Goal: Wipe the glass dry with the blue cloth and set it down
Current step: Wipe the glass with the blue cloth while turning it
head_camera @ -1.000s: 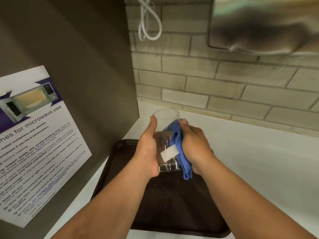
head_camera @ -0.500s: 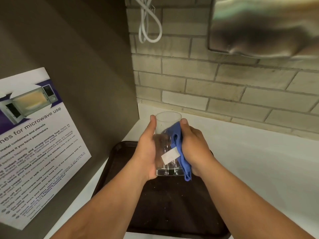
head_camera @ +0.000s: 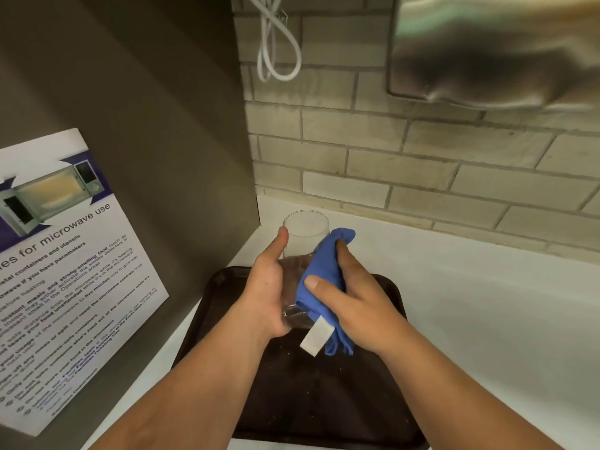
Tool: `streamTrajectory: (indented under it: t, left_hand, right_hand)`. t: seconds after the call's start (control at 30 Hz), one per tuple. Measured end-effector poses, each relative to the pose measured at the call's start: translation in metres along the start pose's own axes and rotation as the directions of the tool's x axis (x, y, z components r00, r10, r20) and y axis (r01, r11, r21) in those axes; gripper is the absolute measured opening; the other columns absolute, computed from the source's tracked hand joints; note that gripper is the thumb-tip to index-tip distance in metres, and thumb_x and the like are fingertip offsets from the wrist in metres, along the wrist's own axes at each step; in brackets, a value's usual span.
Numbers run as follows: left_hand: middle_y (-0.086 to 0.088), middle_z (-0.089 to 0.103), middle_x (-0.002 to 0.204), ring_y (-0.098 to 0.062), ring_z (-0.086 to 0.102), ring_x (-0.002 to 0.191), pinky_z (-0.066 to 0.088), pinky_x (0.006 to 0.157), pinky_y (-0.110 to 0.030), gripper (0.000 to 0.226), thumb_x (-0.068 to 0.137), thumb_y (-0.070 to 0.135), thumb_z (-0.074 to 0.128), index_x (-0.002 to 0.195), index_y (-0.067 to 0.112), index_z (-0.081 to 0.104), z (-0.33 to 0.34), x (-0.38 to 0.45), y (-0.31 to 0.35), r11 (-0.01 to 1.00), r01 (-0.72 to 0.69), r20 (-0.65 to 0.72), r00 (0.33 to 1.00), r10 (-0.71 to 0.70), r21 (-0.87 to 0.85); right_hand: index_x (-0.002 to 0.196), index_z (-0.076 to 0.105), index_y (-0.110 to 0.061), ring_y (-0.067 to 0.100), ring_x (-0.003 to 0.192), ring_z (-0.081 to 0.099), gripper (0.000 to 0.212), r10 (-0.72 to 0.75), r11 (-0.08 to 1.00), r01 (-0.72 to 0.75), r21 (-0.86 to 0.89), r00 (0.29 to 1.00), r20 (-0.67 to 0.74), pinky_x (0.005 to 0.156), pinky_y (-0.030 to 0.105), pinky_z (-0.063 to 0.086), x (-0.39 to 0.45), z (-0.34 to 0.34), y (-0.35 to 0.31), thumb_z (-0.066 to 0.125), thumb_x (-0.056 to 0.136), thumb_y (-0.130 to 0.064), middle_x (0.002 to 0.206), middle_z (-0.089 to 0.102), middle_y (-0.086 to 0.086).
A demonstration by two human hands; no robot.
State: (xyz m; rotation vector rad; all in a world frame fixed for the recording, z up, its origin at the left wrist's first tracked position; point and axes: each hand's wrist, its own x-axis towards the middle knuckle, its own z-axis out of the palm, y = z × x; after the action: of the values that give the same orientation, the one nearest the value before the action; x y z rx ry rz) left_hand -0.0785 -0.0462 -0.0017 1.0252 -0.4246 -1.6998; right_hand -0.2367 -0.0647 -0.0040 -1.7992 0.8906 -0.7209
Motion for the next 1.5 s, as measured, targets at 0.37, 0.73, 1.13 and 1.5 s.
streamTrajectory:
  t: [0.37,0.73,1.13,1.5]
  left_hand:
    - [-0.018,0.080,0.107,-0.034,0.078,0.091,0.062,0.080,-0.043,0.076,0.089,0.073,0.054,0.124,0.009,0.076,0.014,0.000,-0.003,0.992,-0.125,0.003,0.992,0.125,-0.011]
    - [-0.020,0.081,0.110,-0.036,0.078,0.102,0.061,0.090,-0.046,0.082,0.067,0.078,0.062,0.113,0.013,0.081,0.026,-0.012,-0.001,0.980,-0.110,-0.131,0.982,0.132,0.165]
    - [-0.015,0.082,0.075,-0.030,0.080,0.063,0.060,0.044,-0.034,0.073,0.089,0.078,0.049,0.103,0.009,0.070,0.020,-0.002,0.002,0.991,-0.034,-0.300,0.951,0.071,0.127]
    - [-0.022,0.074,0.113,-0.039,0.073,0.101,0.057,0.086,-0.047,0.078,0.073,0.069,0.070,0.124,0.010,0.075,0.020,-0.004,-0.010,0.988,-0.118,-0.051,0.991,0.123,0.096]
  right_hand:
    - [0.098,0.067,-0.026,0.013,0.071,0.075,0.043,0.179,0.952,-0.115,0.282,0.961,-0.213,0.064,0.026,0.057,0.021,0.002,-0.016,0.049,0.087,-0.064,0.078,0.077,-0.001]
    - [0.111,0.057,-0.021,0.002,0.079,0.068,0.036,-0.004,0.997,-0.017,-0.070,0.958,-0.287,0.067,0.013,0.046,0.021,0.009,-0.015,0.047,0.096,-0.052,0.089,0.069,-0.004]
    - [0.136,0.041,-0.020,0.002,0.089,0.065,0.046,-0.005,0.986,-0.030,-0.163,0.978,-0.209,0.071,0.010,0.047,-0.003,0.028,-0.009,0.042,0.099,-0.047,0.108,0.063,-0.005]
    - [0.096,0.065,-0.019,0.010,0.063,0.072,0.044,0.228,0.965,-0.169,0.199,0.918,-0.325,0.050,0.017,0.050,0.033,0.001,-0.020,0.040,0.099,-0.055,0.085,0.075,0.008]
